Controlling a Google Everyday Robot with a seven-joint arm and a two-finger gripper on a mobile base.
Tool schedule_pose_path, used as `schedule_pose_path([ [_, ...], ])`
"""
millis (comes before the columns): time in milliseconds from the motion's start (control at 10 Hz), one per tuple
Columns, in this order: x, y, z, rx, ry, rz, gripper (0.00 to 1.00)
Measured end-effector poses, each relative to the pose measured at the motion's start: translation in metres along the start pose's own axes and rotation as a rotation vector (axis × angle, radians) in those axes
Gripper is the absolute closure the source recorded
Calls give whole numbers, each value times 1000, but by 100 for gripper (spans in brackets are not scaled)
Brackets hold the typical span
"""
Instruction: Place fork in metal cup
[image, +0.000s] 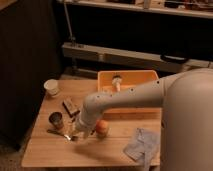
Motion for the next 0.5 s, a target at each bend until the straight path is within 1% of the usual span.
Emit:
schedule_pose_path([
  [100, -2, -6, 7, 0, 3, 10, 43],
  [500, -3, -10, 16, -2, 21, 9, 43],
])
